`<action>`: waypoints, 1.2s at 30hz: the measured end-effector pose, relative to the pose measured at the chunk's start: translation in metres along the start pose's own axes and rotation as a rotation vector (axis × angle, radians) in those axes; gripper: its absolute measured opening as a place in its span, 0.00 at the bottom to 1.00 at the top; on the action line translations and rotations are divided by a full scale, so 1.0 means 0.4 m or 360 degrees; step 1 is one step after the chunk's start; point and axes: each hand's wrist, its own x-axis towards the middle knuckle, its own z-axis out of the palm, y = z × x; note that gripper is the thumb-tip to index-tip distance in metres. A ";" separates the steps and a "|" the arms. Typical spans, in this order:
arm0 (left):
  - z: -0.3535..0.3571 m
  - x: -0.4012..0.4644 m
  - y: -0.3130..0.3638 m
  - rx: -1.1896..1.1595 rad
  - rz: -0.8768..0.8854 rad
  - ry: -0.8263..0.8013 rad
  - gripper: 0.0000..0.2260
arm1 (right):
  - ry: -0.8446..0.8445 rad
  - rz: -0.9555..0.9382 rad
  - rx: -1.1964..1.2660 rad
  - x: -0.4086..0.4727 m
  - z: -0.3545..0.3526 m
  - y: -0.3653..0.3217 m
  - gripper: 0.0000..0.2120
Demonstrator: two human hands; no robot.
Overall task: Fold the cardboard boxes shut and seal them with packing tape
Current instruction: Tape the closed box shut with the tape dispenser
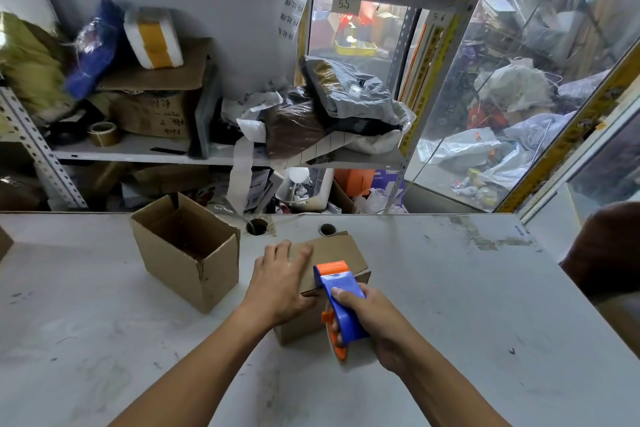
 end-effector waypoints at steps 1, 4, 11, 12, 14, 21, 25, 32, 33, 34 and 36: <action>0.002 0.000 0.001 0.0001 0.0000 0.0008 0.41 | -0.0006 0.0042 -0.0003 0.002 -0.005 -0.004 0.08; 0.006 0.004 0.004 0.0020 0.0014 0.0006 0.42 | -0.0033 0.0142 -0.0088 0.009 -0.025 -0.022 0.11; 0.006 0.000 0.004 0.0008 0.0021 -0.0020 0.42 | -0.0099 0.0180 -0.0146 0.013 -0.039 -0.034 0.12; 0.006 0.002 0.003 0.0011 0.0008 -0.0027 0.43 | -0.0098 0.0172 -0.0138 0.012 -0.042 -0.030 0.11; 0.003 0.012 -0.006 0.0008 -0.0047 -0.0010 0.44 | -0.0101 0.0155 -0.0145 0.005 -0.046 -0.012 0.11; -0.007 0.027 -0.011 0.0075 0.0001 -0.0128 0.46 | -0.0066 -0.0017 -0.0051 -0.032 -0.074 0.072 0.20; -0.026 0.023 -0.002 0.0165 -0.0015 -0.0307 0.47 | -0.0249 -0.0227 0.0095 -0.059 -0.107 0.076 0.21; -0.194 0.022 0.089 -0.1463 -0.0042 -0.0674 0.17 | -0.0272 -0.0453 -0.0207 -0.062 -0.095 0.085 0.27; -0.206 0.019 0.093 -0.1491 -0.0046 -0.0742 0.14 | -0.0257 -0.0478 -0.0244 -0.061 -0.092 0.085 0.28; -0.217 0.016 0.094 -0.1538 -0.0038 -0.0785 0.13 | -0.0259 -0.0507 -0.0271 -0.061 -0.090 0.083 0.28; -0.226 0.011 0.084 -0.1697 -0.0038 -0.0842 0.13 | -0.0278 -0.0550 -0.0324 -0.065 -0.091 0.077 0.28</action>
